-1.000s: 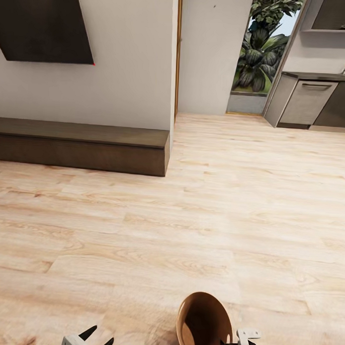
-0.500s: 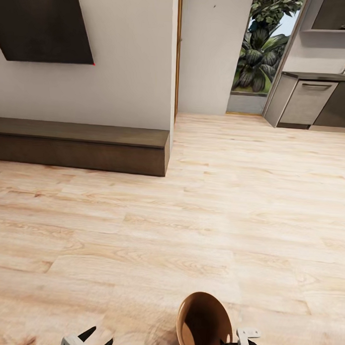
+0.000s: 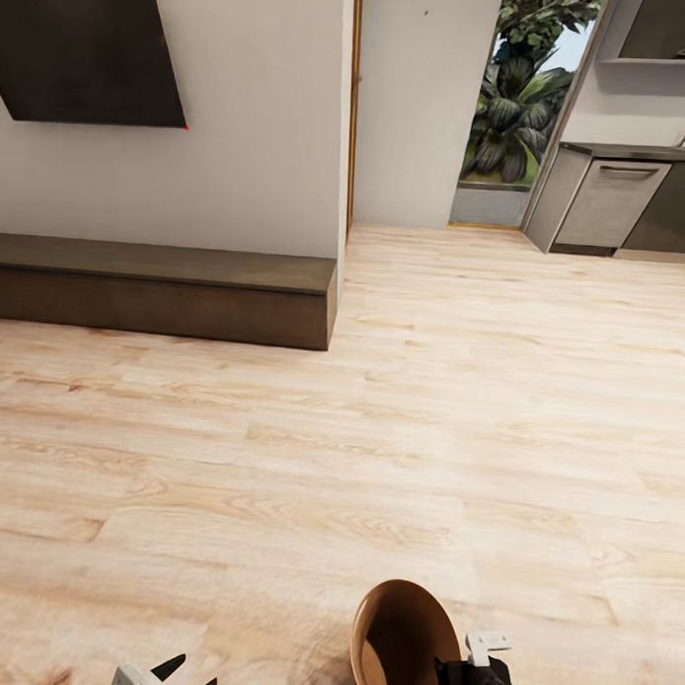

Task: Put the three can of soda from the living room inside the tash can in the kitchen.

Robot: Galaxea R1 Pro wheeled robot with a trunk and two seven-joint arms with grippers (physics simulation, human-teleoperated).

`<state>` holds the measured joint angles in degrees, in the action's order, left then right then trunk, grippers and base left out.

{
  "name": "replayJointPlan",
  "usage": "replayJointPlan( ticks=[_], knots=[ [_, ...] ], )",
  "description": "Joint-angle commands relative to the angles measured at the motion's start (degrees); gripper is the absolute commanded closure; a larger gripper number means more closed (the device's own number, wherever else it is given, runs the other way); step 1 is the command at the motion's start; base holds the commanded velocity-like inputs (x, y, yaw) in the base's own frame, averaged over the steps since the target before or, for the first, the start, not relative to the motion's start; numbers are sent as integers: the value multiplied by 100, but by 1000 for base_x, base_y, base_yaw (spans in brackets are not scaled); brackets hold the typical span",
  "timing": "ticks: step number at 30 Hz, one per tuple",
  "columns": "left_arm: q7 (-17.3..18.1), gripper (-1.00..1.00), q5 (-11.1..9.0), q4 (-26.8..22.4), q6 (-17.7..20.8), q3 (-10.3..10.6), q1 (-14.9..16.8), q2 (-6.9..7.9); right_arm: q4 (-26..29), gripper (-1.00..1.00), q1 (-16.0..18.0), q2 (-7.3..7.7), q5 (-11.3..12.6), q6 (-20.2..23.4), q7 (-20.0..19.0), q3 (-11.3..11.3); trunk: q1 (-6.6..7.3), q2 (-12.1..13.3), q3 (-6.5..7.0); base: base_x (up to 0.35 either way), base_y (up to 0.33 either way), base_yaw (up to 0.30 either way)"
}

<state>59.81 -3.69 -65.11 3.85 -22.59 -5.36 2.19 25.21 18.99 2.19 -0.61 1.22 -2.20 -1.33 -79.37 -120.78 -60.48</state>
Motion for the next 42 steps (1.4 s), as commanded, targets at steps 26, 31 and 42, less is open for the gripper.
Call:
replayJointPlan(
  ticks=[26, 31, 42],
  knots=[
    [4, -100, 0, -36, 2, 1, 0, 0, 287, -100, 0, 0, 1, 10, 0, -3, 0, 0, 0, 0, 0, 0],
    [4, -100, 0, -35, 2, 0, 0, 0, 284, -100, -1, 0, 0, 10, 0, 0, 0, 0, 0, 0, 0, 0],
    [4, -100, 0, -37, -6, -1, 0, 8, 283, -100, -1, 0, 0, 10, 0, 1, 0, 0, -3, 0, 0, 0]
  ],
)
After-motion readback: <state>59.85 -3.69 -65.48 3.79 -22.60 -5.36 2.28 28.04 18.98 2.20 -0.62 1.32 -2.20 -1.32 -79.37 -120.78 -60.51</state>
